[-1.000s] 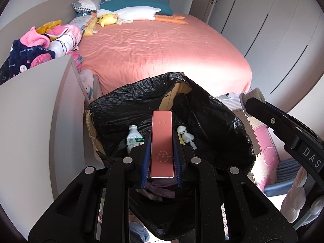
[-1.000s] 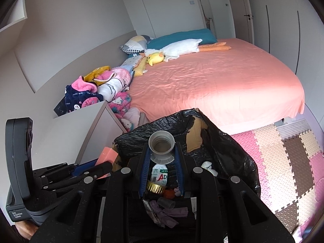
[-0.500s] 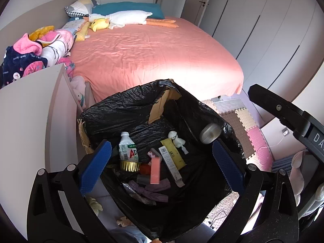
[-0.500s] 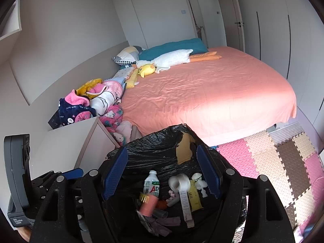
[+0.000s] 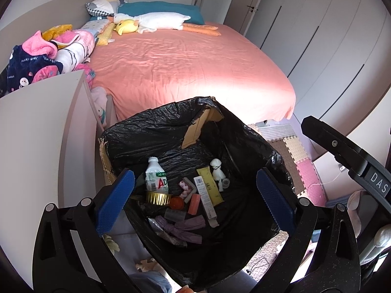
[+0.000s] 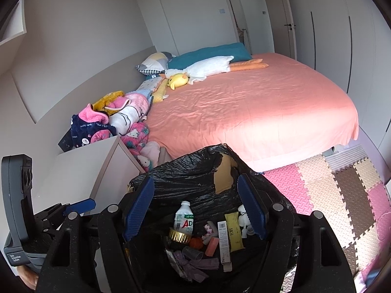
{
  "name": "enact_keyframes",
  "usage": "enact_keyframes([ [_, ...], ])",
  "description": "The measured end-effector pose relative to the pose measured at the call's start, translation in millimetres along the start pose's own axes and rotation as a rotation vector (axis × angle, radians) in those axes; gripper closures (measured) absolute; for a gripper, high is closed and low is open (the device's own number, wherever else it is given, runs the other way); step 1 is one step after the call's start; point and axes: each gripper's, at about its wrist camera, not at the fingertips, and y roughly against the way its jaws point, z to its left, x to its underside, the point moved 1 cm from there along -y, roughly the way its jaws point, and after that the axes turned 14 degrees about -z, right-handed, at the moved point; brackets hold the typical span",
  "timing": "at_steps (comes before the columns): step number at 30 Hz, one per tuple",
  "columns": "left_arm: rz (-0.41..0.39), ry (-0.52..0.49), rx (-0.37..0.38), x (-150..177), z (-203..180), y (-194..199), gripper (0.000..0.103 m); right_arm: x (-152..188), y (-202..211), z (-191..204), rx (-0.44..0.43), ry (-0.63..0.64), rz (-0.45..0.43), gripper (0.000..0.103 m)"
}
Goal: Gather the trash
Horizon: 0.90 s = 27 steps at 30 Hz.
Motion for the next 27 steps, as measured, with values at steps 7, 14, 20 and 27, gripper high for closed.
enact_keyframes([
  [7,-0.010,-0.010,-0.014,-1,1,4,0.006,1,-1,1,0.003,0.006,0.003,0.032],
  [14,-0.016,-0.017,-0.002,-1,1,6,0.006,1,-1,1,-0.001,0.013,0.003,0.032],
  [20,-0.025,-0.040,0.008,-2,-4,9,0.006,2,-2,3,0.000,0.015,0.006,0.032],
  [27,-0.032,-0.038,0.004,-3,-3,10,0.006,2,-2,3,0.001,0.017,0.007,0.032],
])
